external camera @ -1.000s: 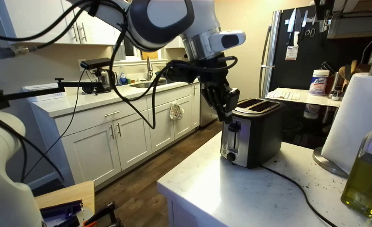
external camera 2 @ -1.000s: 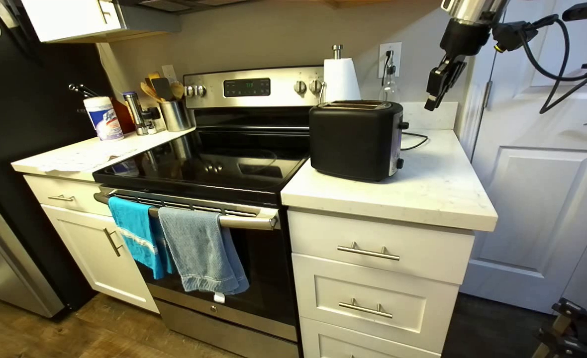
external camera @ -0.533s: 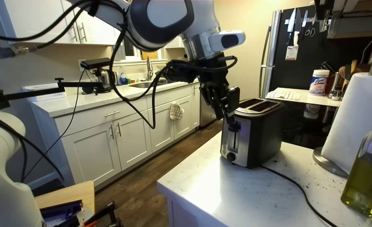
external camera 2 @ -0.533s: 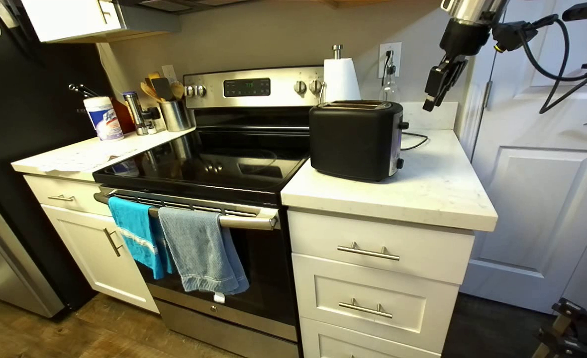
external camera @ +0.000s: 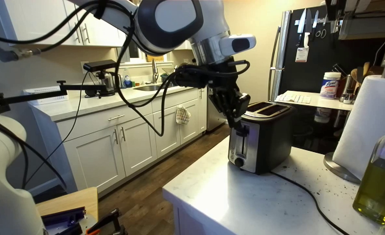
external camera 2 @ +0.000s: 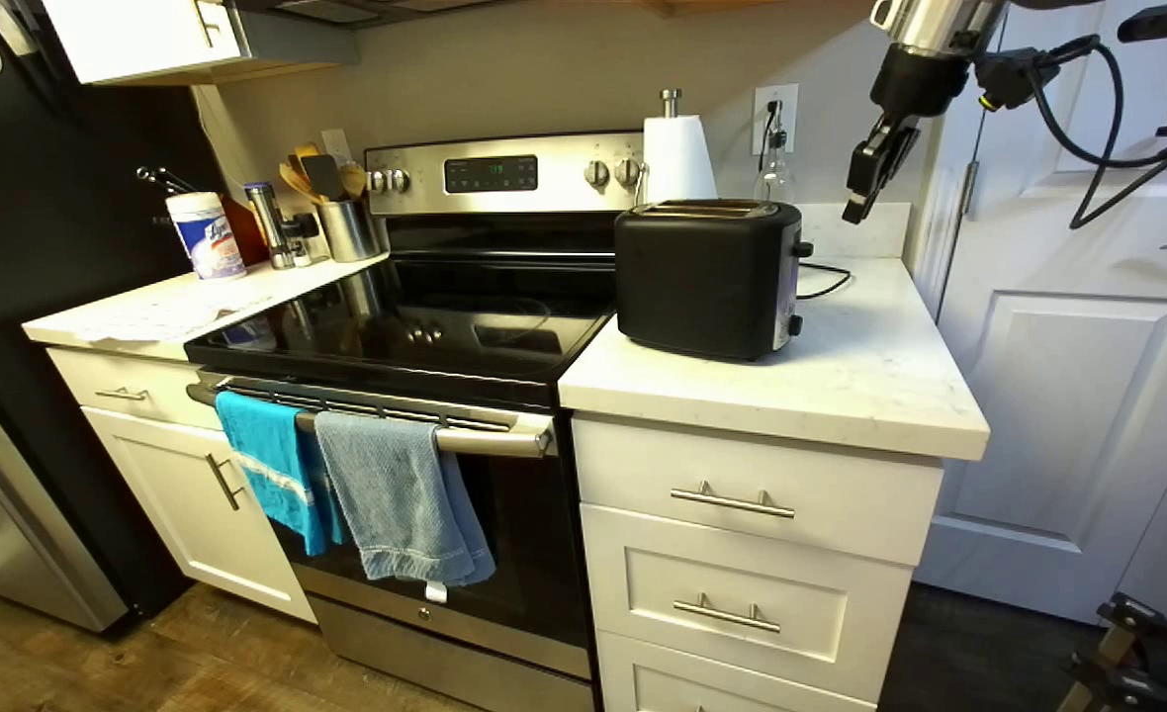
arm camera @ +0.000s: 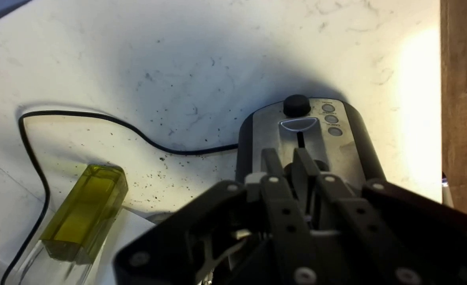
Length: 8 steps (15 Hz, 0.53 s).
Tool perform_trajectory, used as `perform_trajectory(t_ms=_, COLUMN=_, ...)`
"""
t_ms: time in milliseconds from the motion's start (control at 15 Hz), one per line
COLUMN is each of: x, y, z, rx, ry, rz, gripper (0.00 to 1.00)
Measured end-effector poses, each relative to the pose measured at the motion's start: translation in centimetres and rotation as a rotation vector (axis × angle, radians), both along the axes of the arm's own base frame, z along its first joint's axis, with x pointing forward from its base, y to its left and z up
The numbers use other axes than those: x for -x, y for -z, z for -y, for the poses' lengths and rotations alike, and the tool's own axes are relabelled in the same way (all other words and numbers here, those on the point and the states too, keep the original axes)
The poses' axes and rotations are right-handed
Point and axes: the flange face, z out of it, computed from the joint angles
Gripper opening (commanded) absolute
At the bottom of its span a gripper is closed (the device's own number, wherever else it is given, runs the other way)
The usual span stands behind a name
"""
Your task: Push the lever on the toaster downwards.
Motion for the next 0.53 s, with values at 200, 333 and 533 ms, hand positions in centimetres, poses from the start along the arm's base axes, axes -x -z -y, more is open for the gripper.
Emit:
perform_trajectory(t_ms=200, x=-0.7, y=0.2, z=0.2, rx=0.017, ry=-0.035, rz=0.031, gripper=0.01)
perform_trajectory(t_ms=333, x=-1.5, y=0.3, z=0.3, rx=0.031, ry=-0.057, rz=0.060, gripper=0.01)
perform_trajectory(t_ms=533, x=-2.6, y=0.4, z=0.3, rx=0.052, ry=-0.092, rz=0.100, gripper=0.01)
